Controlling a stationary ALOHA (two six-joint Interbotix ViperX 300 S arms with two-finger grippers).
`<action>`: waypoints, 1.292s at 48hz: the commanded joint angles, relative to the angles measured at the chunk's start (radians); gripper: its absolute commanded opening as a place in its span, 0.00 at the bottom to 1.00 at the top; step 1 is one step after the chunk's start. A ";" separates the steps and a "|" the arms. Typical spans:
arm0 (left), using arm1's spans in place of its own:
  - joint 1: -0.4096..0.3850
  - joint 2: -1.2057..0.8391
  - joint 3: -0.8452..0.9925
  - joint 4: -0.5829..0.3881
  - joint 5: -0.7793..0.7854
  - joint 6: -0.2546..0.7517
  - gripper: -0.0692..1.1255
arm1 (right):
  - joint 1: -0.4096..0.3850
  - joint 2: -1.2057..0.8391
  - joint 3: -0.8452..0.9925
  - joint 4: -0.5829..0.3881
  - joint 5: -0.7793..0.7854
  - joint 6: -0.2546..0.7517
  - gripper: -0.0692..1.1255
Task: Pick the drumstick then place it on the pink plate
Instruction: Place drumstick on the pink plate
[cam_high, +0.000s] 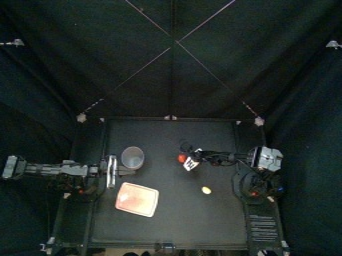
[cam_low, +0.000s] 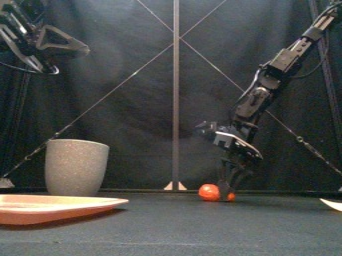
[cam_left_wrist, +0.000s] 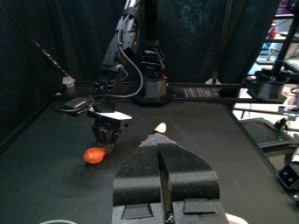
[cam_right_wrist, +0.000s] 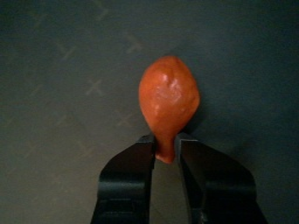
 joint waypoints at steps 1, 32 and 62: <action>-0.002 0.005 -0.014 -0.002 -0.009 -0.002 0.15 | 0.041 -0.058 -0.046 -0.017 -0.003 -0.002 0.49; 0.017 0.005 -0.008 -0.008 -0.012 0.003 0.15 | 0.370 0.091 -0.387 -0.048 -0.037 -0.006 0.48; 0.029 0.005 0.018 -0.005 -0.011 0.005 0.15 | 0.437 0.399 -0.785 -0.048 0.104 -0.003 0.49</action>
